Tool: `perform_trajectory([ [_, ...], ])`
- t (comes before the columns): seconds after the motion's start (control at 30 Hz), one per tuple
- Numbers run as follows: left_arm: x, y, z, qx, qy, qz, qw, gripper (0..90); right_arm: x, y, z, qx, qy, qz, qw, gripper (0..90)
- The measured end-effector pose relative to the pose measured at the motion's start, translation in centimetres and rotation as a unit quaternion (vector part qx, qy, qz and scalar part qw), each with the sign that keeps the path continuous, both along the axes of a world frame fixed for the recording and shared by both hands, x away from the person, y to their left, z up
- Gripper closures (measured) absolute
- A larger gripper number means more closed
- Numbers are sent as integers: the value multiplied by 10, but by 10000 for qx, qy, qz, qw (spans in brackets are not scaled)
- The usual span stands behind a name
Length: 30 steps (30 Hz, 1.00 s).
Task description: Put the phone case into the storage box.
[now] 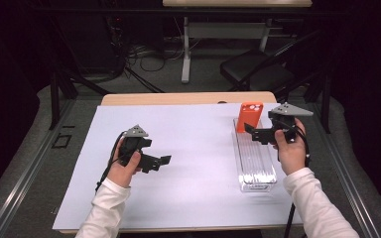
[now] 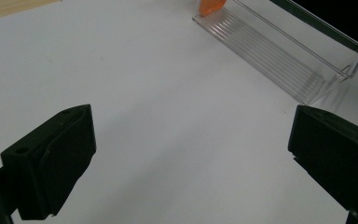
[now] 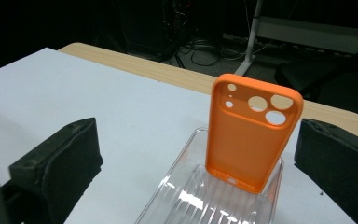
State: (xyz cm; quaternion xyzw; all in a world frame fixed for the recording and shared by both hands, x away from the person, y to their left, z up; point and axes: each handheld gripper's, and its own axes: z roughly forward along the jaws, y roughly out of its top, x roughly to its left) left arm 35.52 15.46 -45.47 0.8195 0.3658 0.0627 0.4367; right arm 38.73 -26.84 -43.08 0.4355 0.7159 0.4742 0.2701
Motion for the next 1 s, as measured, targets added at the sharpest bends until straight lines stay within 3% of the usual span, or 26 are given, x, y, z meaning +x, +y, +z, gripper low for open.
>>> perform_trajectory([
  [0.5,-2,4,6,-65,-62,-46,9999,12,-20,27,9,-173,-95,448,9988,0],
  [1.0,-4,3,9,-94,-124,-102,9998,12,-33,56,-7,-121,57,895,9959,0],
])
